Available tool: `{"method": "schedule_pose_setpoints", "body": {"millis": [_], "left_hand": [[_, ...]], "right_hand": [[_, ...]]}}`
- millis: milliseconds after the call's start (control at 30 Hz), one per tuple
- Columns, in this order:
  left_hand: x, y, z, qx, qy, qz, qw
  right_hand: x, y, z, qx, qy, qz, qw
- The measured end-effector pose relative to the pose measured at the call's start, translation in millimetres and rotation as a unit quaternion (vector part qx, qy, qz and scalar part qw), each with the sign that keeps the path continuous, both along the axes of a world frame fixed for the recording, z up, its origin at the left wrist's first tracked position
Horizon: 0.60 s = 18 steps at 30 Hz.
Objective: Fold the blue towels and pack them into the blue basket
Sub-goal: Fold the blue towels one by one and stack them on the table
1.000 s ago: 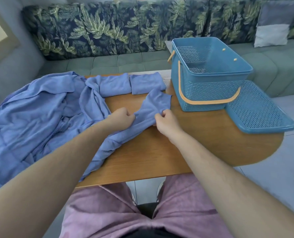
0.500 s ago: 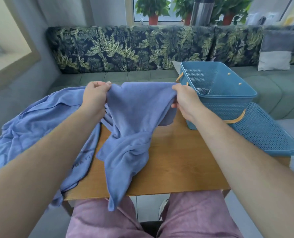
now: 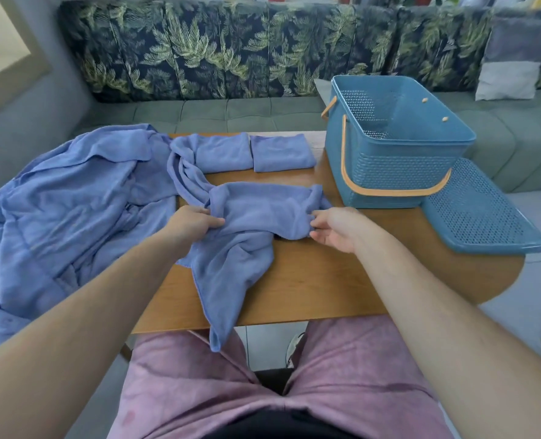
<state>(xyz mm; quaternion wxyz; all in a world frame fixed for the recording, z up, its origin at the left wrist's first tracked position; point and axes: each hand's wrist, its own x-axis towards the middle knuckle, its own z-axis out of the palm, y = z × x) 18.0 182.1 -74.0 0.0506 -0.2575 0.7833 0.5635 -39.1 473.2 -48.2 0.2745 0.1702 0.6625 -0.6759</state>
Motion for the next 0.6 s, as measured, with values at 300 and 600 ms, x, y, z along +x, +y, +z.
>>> {"method": "schedule_pose_setpoints", "body": {"millis": [300, 600], "left_hand": [[-8, -7, 30, 0.007, 0.103, 0.030, 0.994], [-31, -29, 138, 0.119, 0.262, 0.052, 0.956]], "right_hand": [[-6, 16, 12, 0.090, 0.050, 0.062, 0.993], [-49, 13, 134, -0.129, 0.235, 0.112, 0.957]]}}
